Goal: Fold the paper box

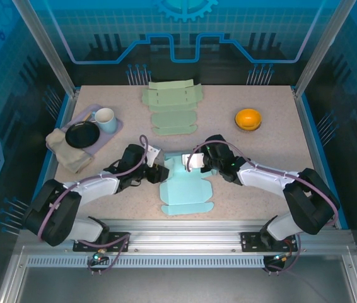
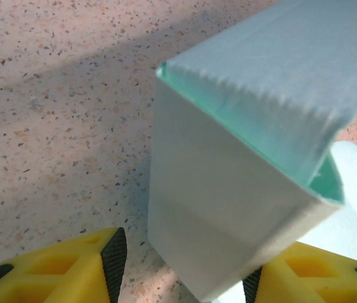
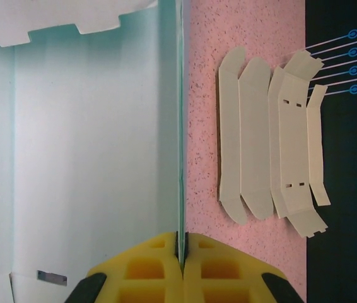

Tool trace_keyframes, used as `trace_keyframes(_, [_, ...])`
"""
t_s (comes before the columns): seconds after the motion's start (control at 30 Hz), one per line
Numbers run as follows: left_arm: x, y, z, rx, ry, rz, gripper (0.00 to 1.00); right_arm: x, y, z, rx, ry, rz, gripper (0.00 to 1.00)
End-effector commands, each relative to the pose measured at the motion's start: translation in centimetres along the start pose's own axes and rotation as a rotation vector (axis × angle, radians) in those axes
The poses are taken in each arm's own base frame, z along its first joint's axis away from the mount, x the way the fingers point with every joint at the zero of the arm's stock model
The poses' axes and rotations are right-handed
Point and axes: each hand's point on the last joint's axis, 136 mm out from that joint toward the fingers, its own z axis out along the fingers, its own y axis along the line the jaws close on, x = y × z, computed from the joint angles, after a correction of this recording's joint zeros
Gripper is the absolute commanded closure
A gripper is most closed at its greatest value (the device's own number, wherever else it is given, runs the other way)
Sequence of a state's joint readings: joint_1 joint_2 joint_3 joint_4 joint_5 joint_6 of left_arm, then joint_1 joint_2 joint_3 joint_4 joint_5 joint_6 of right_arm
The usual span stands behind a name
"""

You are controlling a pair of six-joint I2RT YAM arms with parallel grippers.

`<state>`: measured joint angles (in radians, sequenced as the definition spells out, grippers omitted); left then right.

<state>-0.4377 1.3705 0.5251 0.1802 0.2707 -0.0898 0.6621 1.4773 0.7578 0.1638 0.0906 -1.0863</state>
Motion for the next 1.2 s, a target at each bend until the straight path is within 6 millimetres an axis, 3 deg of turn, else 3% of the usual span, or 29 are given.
trace_keyframes(0.0, [-2.5, 0.3, -0.1, -0.014, -0.064, 0.046, 0.48, -1.2, 0.8, -0.4, -0.065, -0.058, -0.008, 1.00])
trace_keyframes(0.27, [-2.5, 2.7, 0.6, -0.187, -0.022, -0.016, 0.54, -0.6, 0.4, 0.4, -0.034, -0.008, -0.004, 1.00])
trace_keyframes(0.43, [-2.2, 5.0, 0.5, -0.397, -0.003, -0.040, 0.58, -0.3, -0.6, 0.7, 0.007, 0.034, 0.025, 1.00])
trace_keyframes(0.6, [-2.4, 6.2, 0.3, -0.564, -0.022, -0.070, 0.59, -0.3, -1.8, 0.6, 0.057, 0.066, 0.086, 1.00])
trace_keyframes(0.93, [-3.2, 8.3, 0.1, -0.800, -0.063, -0.221, 0.82, -1.9, -2.6, 0.5, 0.121, 0.055, 0.220, 1.00])
trace_keyframes(1.17, [-2.6, 10.7, -1.5, -1.027, -0.030, -0.270, 0.84, -1.6, -2.6, 1.0, 0.158, 0.102, 0.309, 1.00])
